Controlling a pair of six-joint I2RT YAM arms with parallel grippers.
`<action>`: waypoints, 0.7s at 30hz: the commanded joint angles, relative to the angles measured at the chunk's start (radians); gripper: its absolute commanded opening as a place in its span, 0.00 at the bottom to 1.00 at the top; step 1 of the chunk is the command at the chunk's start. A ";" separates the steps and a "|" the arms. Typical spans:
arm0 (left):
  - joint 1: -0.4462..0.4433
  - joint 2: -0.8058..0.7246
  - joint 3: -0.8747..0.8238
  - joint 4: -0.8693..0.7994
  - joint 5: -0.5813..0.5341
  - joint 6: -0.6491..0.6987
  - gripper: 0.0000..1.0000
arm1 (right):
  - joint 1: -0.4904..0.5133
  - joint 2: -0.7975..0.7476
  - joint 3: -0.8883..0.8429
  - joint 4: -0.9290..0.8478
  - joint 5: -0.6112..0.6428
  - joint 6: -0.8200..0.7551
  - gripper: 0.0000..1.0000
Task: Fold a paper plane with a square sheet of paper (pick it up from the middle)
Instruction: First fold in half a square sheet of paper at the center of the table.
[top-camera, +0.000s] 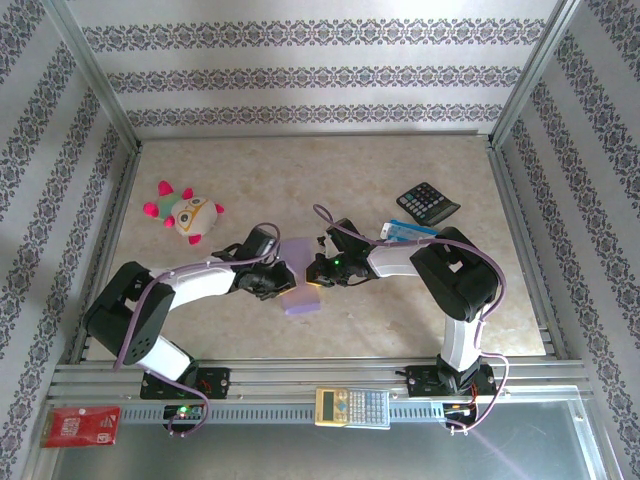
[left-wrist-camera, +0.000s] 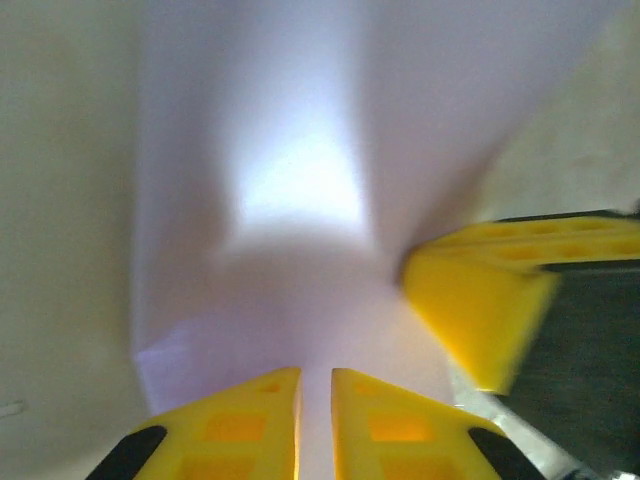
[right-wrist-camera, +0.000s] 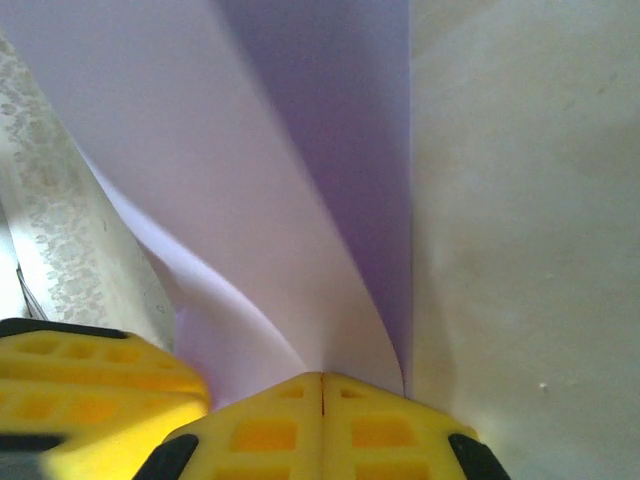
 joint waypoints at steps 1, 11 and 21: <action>-0.011 0.042 -0.038 0.048 0.004 -0.027 0.17 | 0.020 0.077 -0.052 -0.154 0.140 -0.006 0.00; -0.027 -0.082 -0.058 0.057 0.014 -0.041 0.22 | 0.021 0.078 -0.055 -0.157 0.144 -0.008 0.00; -0.058 -0.047 -0.097 0.046 0.031 -0.055 0.21 | 0.020 0.077 -0.047 -0.166 0.146 -0.013 0.00</action>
